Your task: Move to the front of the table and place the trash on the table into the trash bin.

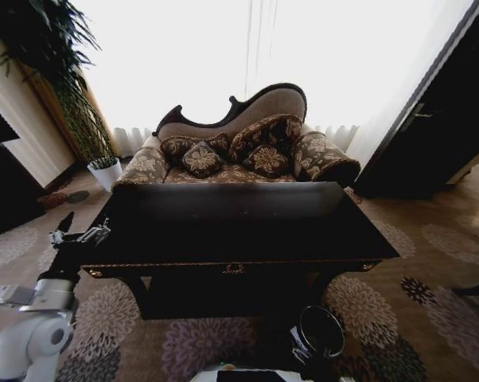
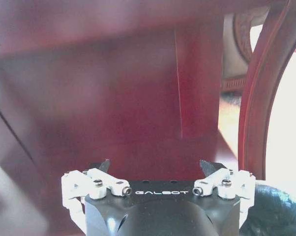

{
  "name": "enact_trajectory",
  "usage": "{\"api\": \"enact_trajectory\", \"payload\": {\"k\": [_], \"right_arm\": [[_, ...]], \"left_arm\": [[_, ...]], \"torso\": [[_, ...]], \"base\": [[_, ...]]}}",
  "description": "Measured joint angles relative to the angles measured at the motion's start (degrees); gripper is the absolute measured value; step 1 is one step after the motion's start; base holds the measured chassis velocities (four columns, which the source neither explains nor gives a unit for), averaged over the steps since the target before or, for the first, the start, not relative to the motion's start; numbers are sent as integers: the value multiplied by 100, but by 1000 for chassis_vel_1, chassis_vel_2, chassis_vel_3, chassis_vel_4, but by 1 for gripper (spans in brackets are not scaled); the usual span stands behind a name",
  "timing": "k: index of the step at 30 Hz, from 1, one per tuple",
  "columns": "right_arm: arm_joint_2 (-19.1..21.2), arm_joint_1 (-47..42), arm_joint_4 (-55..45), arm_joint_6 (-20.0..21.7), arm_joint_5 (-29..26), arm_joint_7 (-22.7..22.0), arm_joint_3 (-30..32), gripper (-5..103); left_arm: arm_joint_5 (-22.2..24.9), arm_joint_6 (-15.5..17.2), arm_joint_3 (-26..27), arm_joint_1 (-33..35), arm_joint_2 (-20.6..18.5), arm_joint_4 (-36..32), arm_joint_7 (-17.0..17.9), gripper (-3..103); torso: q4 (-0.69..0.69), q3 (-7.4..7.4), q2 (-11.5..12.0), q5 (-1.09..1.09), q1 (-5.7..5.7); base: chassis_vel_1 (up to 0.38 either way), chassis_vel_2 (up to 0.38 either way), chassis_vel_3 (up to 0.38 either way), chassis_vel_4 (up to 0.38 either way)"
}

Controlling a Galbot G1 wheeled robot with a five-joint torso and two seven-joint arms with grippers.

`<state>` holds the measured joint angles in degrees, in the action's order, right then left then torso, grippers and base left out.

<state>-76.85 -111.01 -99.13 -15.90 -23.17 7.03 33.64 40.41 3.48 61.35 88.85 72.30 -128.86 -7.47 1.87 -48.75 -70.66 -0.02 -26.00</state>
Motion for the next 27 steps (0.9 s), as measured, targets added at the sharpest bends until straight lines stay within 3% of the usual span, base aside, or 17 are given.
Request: {"api": "enact_trajectory", "payload": {"k": [10,27], "right_arm": [[-80,-743,-1500,-58,-48,-371,269,100],[-108,-1031,-2833,-325,-259,-488,723,100]], "left_arm": [[-64,-6,-147,-167,69,198,1,100],[-52,-13,52,-118,2,256,1,100]], "torso": [[-1,0,0,0,0],[-1,0,0,1,0]], "base": [[0,0,0,0],[0,0,0,0]]}}
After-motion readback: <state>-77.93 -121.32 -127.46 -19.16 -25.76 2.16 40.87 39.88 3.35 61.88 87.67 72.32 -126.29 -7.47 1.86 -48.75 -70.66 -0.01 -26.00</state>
